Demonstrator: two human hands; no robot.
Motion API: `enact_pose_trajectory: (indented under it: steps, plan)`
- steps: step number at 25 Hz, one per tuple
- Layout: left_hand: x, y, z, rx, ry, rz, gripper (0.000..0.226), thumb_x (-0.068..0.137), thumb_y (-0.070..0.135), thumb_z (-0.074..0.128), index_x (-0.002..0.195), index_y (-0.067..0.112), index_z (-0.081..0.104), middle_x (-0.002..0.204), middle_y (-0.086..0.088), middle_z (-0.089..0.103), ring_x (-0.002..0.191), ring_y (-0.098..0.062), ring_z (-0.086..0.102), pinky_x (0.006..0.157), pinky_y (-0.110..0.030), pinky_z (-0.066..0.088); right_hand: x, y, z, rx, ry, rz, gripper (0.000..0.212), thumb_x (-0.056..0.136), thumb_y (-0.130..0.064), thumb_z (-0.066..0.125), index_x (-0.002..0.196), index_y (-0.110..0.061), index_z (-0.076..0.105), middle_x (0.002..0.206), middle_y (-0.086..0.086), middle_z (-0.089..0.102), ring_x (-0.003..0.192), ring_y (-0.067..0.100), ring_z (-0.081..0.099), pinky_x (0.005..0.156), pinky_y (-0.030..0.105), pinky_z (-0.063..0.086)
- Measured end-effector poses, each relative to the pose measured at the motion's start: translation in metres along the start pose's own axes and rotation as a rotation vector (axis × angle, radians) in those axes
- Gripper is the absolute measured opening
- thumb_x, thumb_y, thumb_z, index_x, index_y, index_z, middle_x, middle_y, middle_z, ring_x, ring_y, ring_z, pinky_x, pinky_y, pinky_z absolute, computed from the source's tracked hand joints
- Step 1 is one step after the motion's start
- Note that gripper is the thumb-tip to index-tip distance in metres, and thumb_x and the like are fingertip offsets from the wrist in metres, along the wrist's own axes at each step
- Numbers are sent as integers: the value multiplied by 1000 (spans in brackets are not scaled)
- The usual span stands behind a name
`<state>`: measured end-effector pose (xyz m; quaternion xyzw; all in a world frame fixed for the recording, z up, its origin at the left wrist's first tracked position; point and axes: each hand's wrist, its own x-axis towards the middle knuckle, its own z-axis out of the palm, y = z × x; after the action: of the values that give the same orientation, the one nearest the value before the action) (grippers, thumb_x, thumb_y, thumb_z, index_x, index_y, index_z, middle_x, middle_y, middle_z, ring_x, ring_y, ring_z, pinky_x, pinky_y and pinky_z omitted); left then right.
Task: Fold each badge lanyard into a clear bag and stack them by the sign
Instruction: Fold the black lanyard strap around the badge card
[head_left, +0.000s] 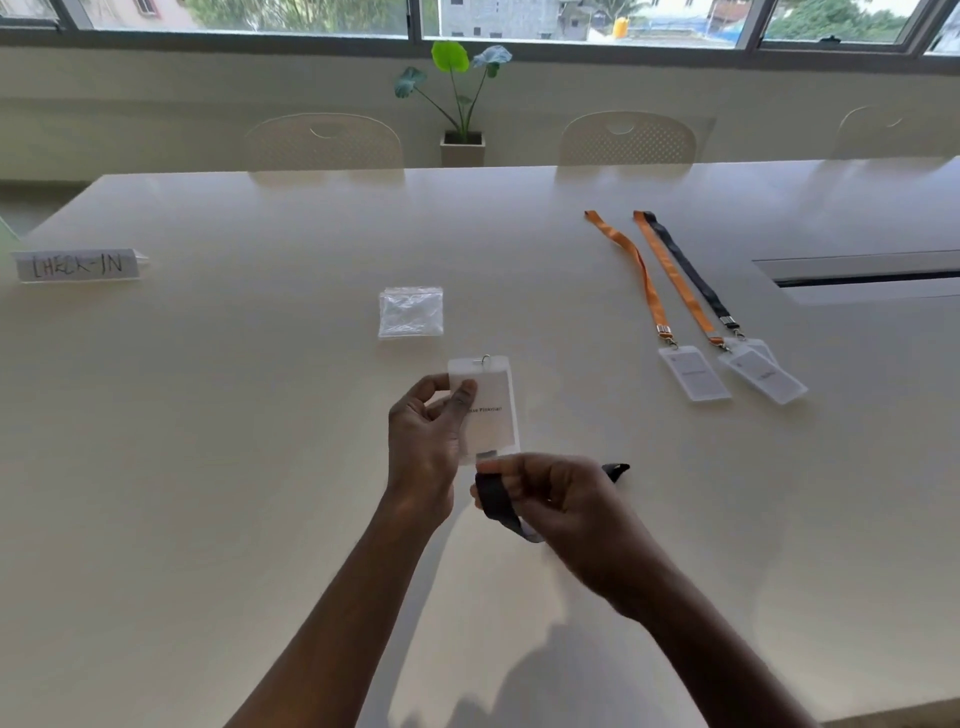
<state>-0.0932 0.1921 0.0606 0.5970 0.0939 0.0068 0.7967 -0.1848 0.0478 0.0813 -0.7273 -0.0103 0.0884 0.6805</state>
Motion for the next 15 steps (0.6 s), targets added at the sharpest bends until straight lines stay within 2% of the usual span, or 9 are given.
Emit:
enact_pose_trajectory:
  steps: [2, 4, 6, 9, 10, 12, 15]
  plan:
    - [-3, 2, 0, -13, -48, -21, 9, 97, 14, 70, 101, 6, 69, 77, -7, 77, 66, -20, 71, 51, -30, 57, 2, -3, -5, -125, 11, -110, 41, 91, 15, 60, 111, -14, 80, 99, 8, 82, 96, 15, 78, 86, 22, 57]
    - [-8, 3, 4, 2, -106, -17, 11, 98, 14, 69, 103, 4, 68, 80, -11, 79, 68, -21, 74, 57, -33, 61, 6, -9, -10, -331, 119, -230, 32, 86, 10, 74, 103, -16, 82, 91, -4, 82, 90, 4, 78, 82, 14, 55]
    - [-13, 4, 9, 18, -144, 4, 15, 99, 15, 68, 106, 2, 69, 87, -16, 80, 74, -28, 77, 63, -39, 64, 11, -15, -14, -430, 236, -344, 25, 83, 6, 80, 95, -15, 82, 85, -8, 80, 82, 3, 75, 75, 9, 52]
    - [-17, 6, 14, 58, -180, 50, 16, 101, 18, 67, 109, 5, 70, 93, -20, 79, 84, -43, 76, 71, -54, 64, 23, -23, -20, -506, 307, -481, 25, 85, 3, 80, 92, -21, 81, 88, -6, 71, 79, 10, 68, 68, 19, 53]
    - [-17, 5, 14, 75, -190, 65, 15, 101, 20, 67, 108, 7, 71, 94, -20, 79, 87, -45, 75, 73, -55, 63, 28, -26, -24, -524, 310, -507, 26, 86, 2, 80, 95, -22, 81, 91, -5, 69, 80, 10, 67, 67, 21, 54]
    - [-18, 5, 16, 104, -198, 83, 13, 100, 22, 68, 105, 11, 73, 93, -20, 78, 86, -42, 74, 71, -51, 60, 44, -33, -33, -532, 337, -515, 27, 86, 4, 79, 99, -20, 80, 95, -4, 71, 83, 9, 67, 68, 24, 56]
    - [-21, 6, 19, 104, -194, 67, 9, 98, 22, 70, 99, 14, 75, 90, -19, 78, 75, -30, 71, 62, -36, 56, 72, -49, -49, -518, 382, -501, 29, 88, 4, 75, 104, -19, 80, 96, -7, 76, 86, 7, 71, 74, 21, 59]
